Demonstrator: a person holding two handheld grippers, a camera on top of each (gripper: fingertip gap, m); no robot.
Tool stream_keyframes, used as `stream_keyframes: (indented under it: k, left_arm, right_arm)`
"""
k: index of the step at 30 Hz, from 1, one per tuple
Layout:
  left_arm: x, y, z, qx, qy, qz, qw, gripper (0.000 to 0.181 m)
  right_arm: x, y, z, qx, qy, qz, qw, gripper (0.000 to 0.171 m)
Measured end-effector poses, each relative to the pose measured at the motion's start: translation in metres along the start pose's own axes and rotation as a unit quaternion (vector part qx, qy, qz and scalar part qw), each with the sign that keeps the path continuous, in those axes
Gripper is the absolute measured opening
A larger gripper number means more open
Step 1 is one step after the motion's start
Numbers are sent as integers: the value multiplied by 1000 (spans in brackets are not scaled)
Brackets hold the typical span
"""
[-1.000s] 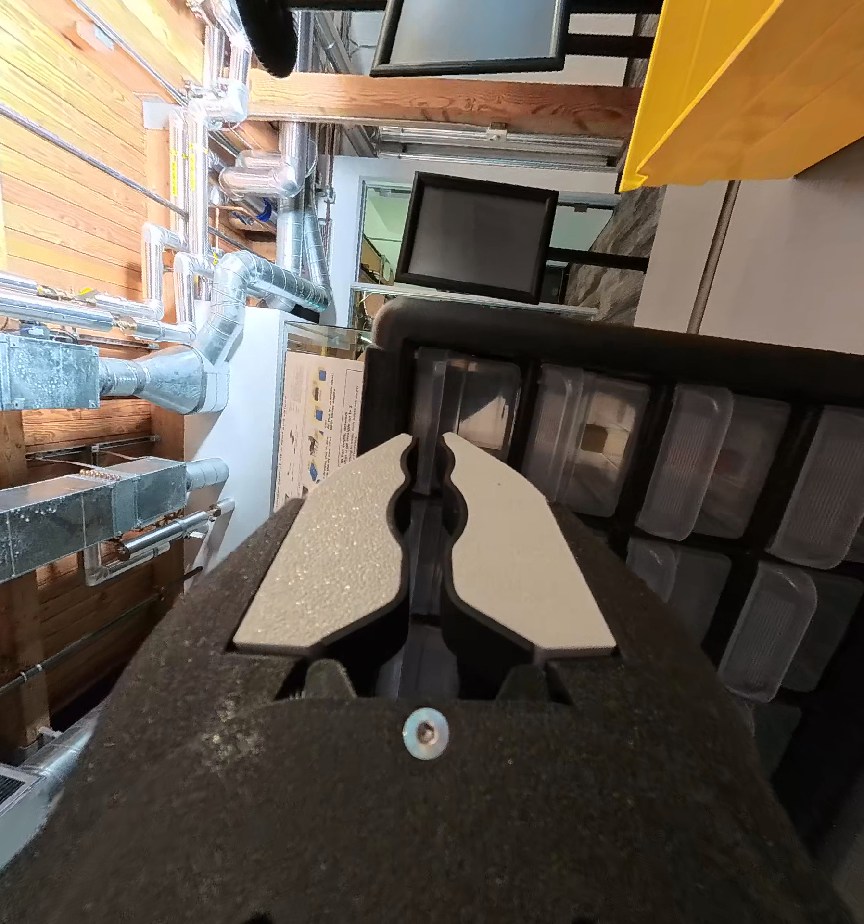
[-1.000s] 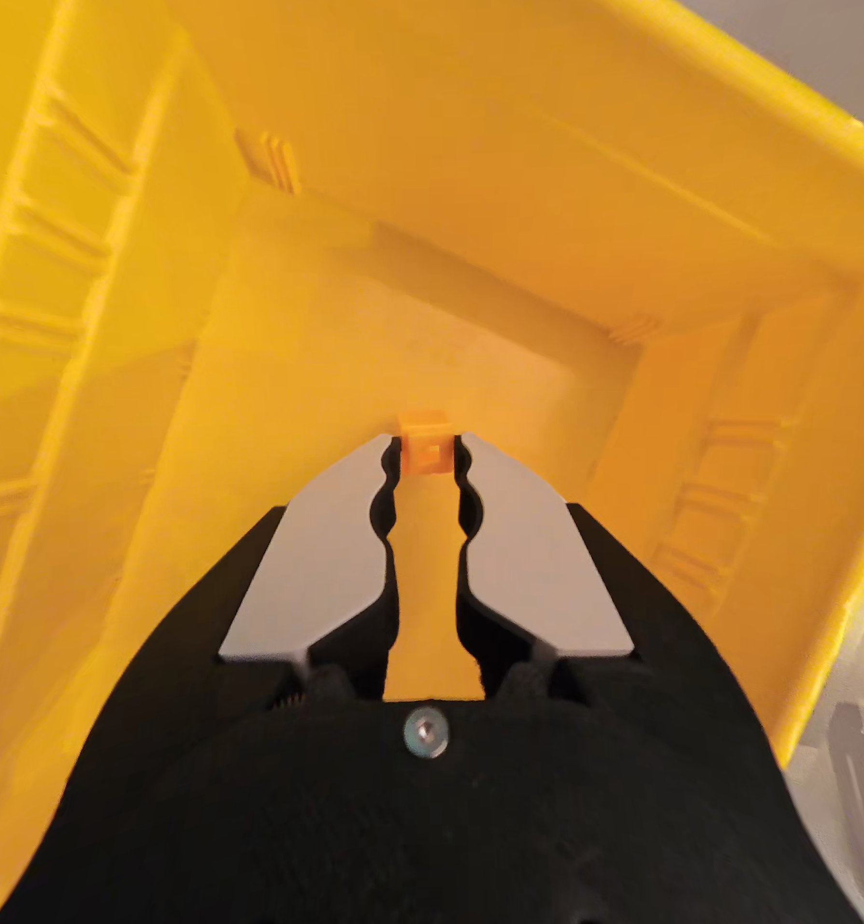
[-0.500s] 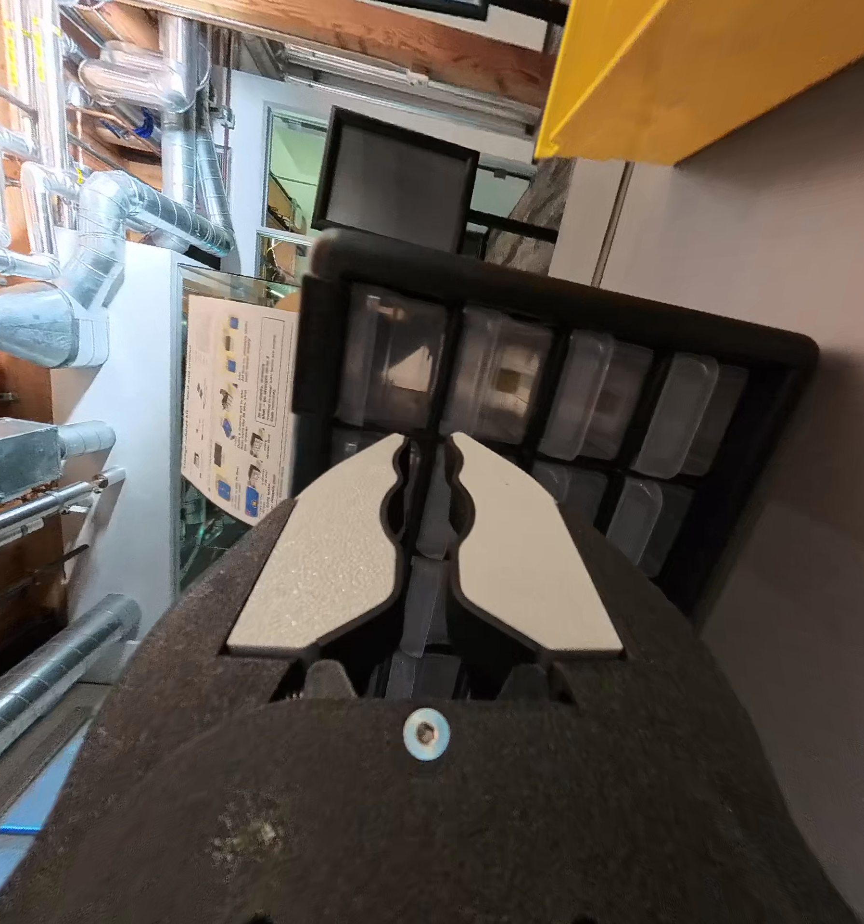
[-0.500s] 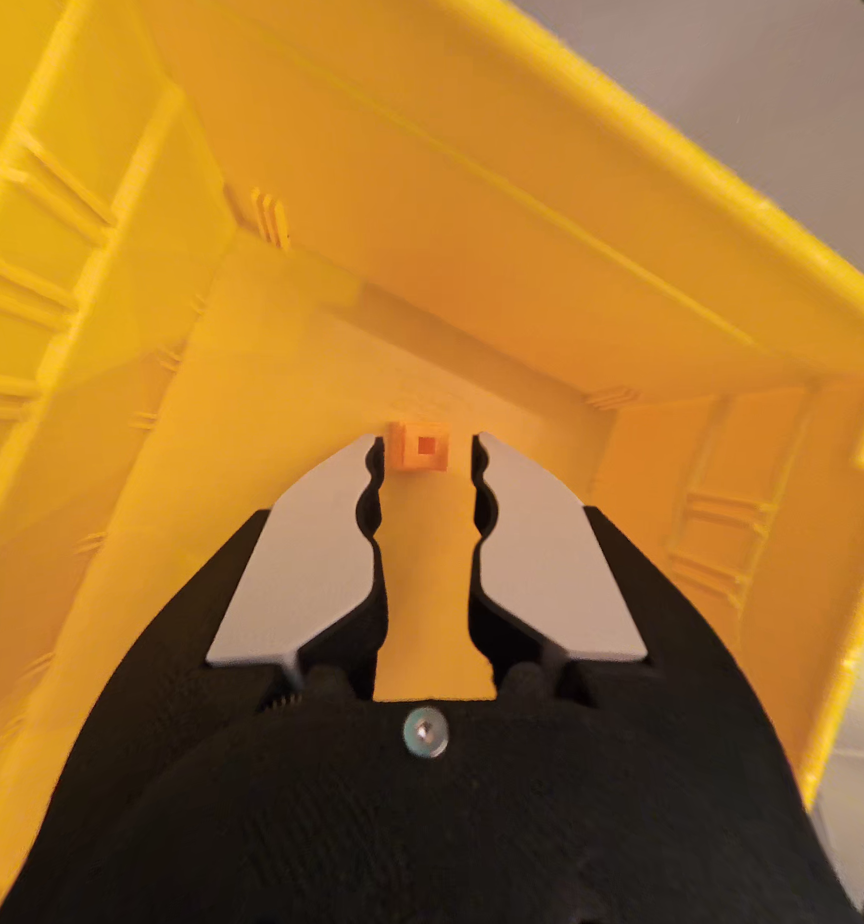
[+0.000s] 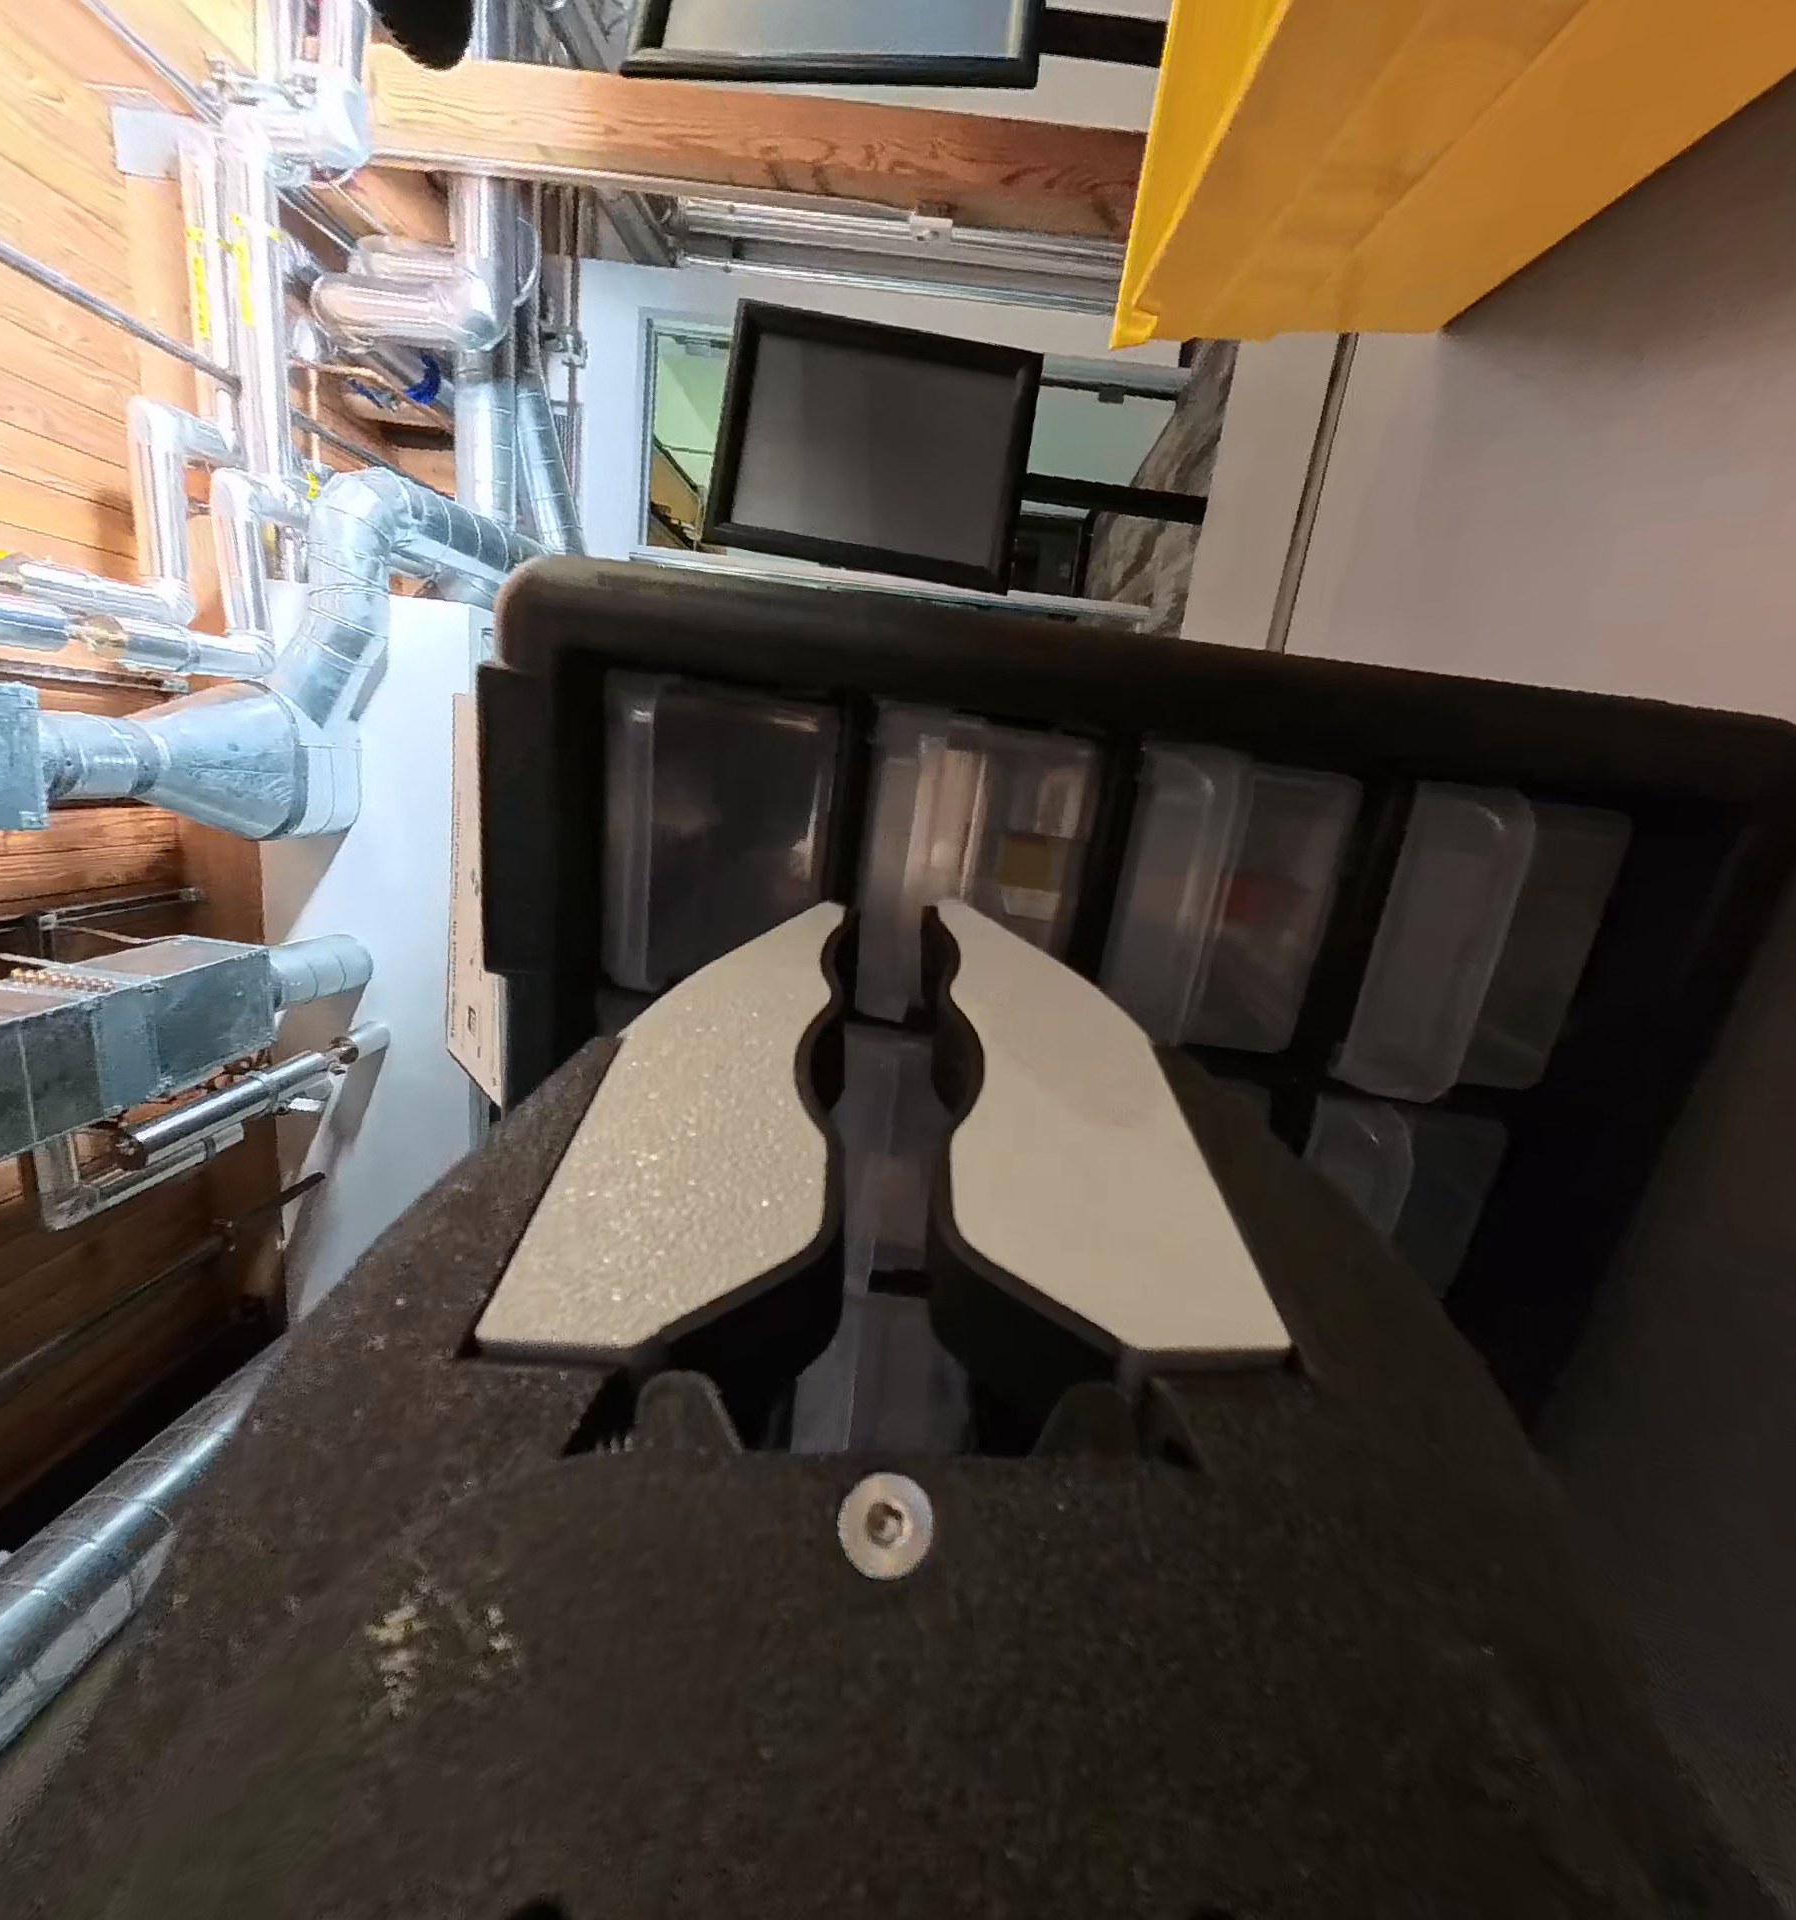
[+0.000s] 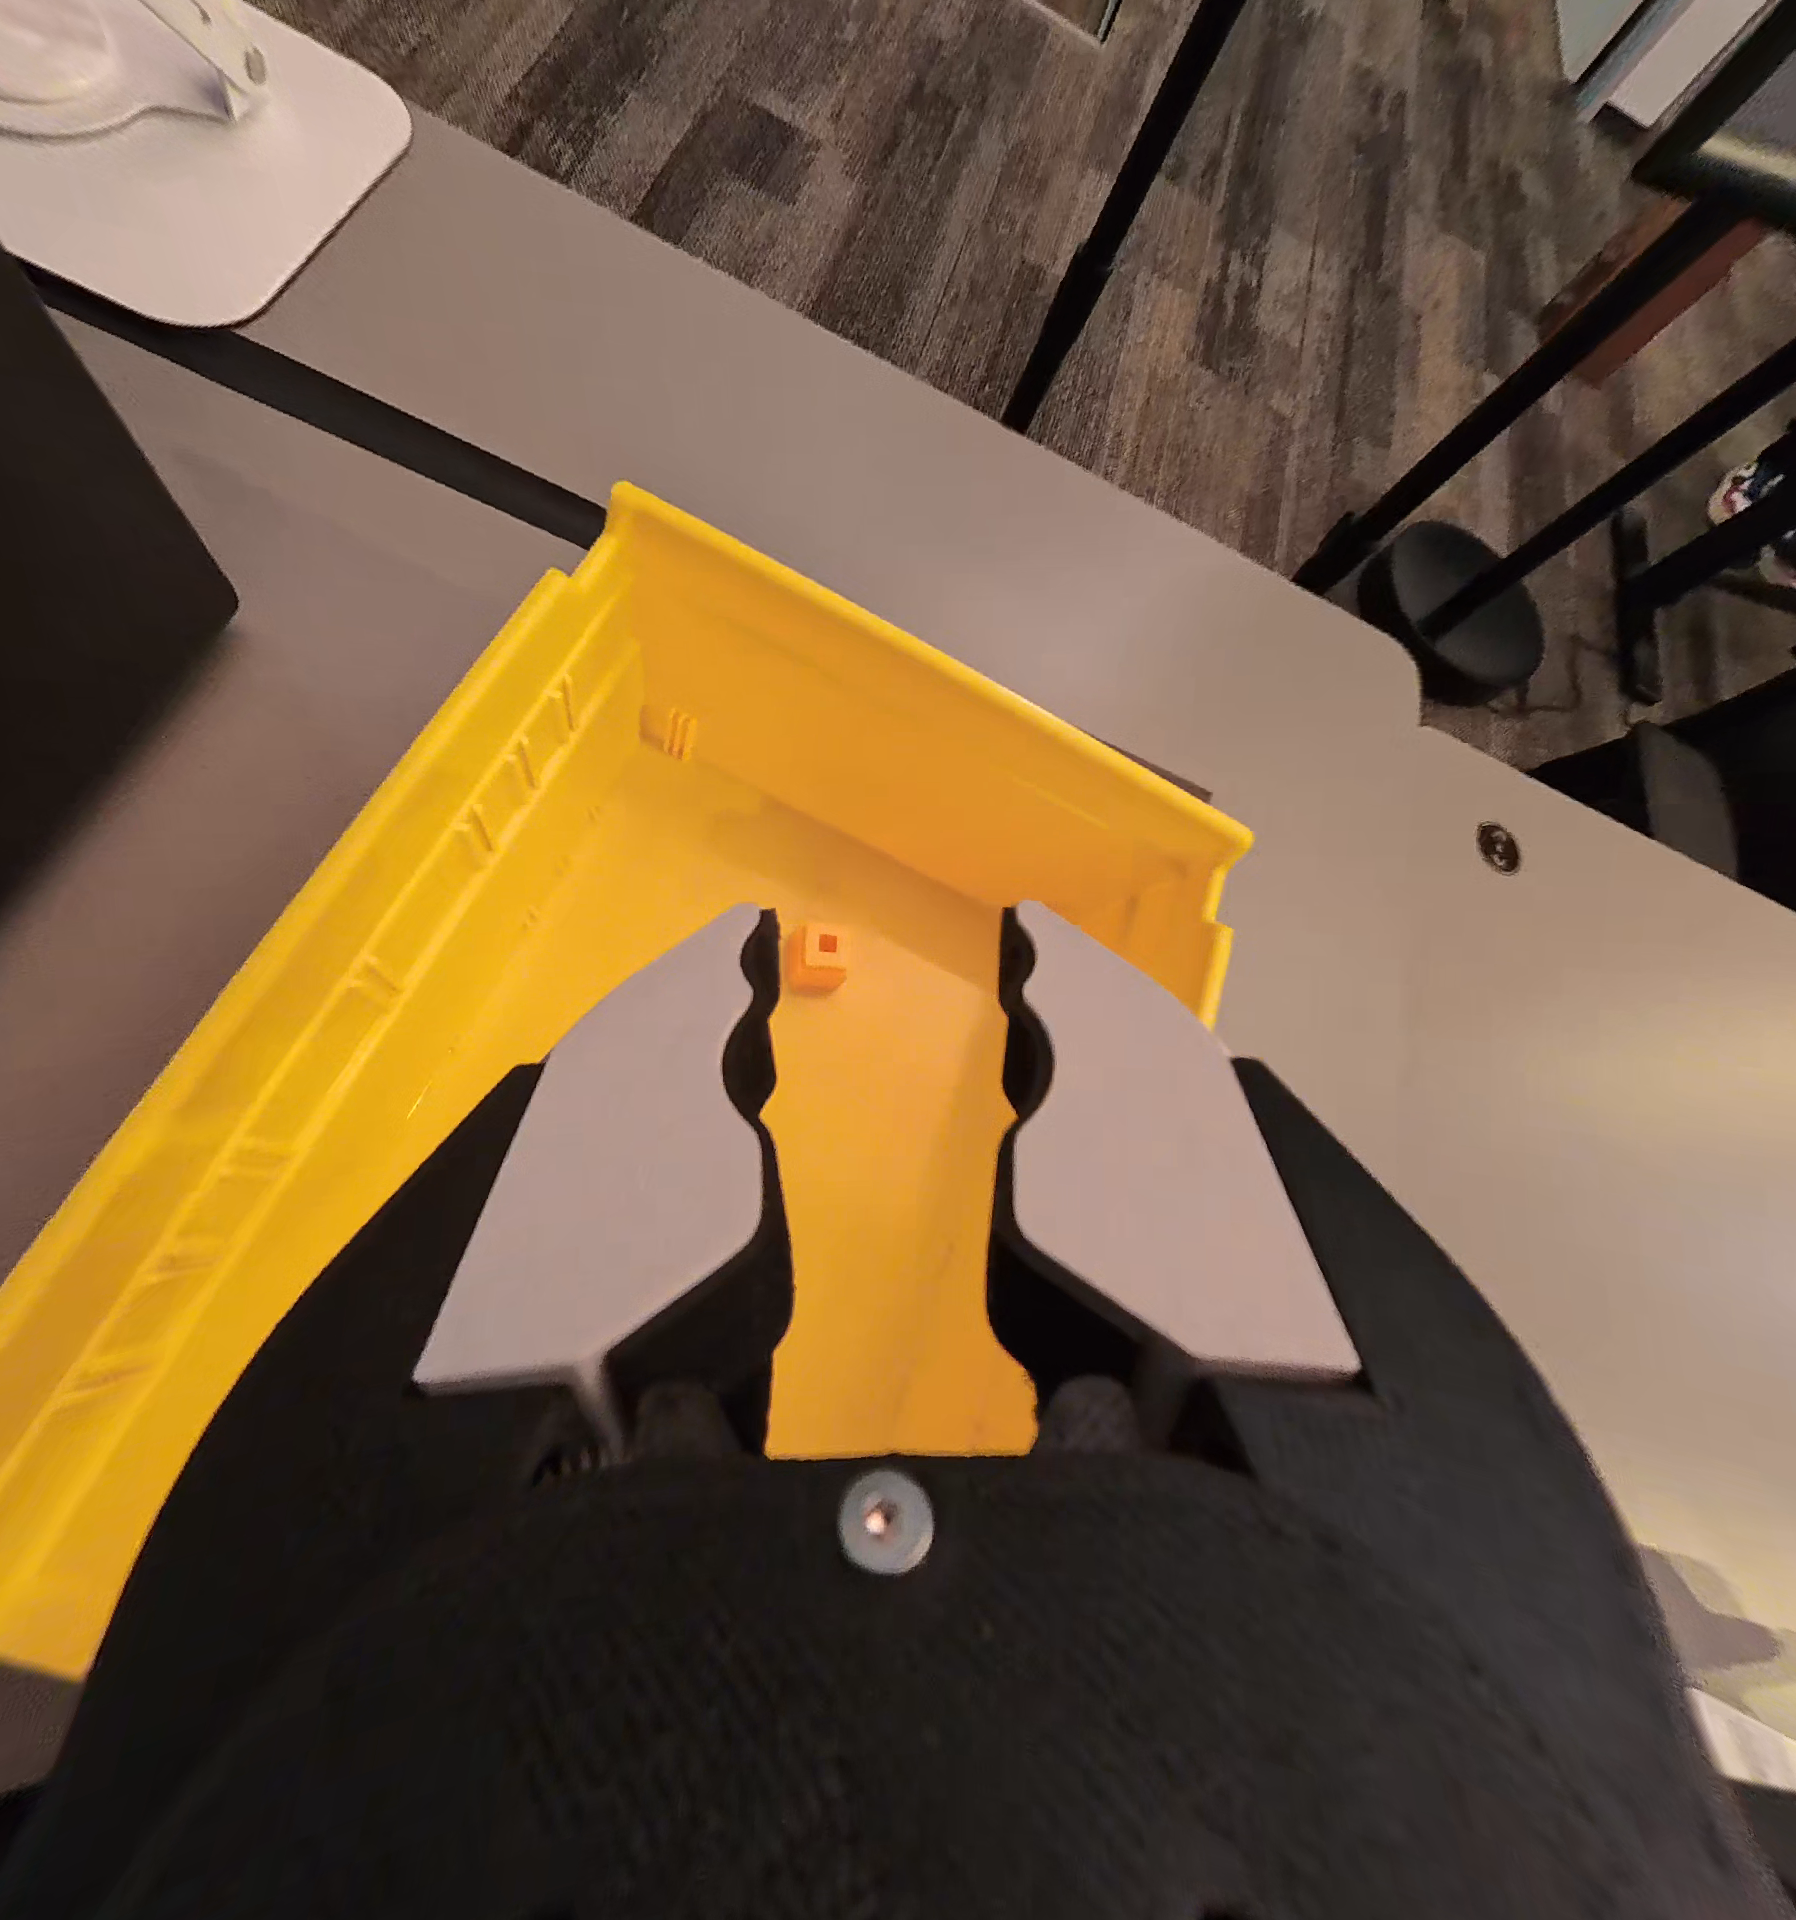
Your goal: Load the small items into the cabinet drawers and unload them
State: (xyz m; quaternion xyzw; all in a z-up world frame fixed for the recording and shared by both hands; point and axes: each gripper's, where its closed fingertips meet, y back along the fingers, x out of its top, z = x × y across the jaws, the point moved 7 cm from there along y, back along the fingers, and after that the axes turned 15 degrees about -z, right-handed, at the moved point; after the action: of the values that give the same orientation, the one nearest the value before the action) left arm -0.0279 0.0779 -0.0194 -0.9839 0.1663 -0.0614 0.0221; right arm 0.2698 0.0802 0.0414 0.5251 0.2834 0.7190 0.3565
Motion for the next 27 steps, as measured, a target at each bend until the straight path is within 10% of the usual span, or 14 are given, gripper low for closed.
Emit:
stream_keyframes:
  k: [14, 27]
  left_arm:
    - [-5, 46, 0, 23, 7, 28, 999, 9]
    - [-2, 75, 0, 16, 0, 45, 999, 10]
  right_arm:
    - [20, 117, -105, 240, 186, 160, 939, 41]
    - [41, 77, -223, 207, 428, 16, 880, 27]
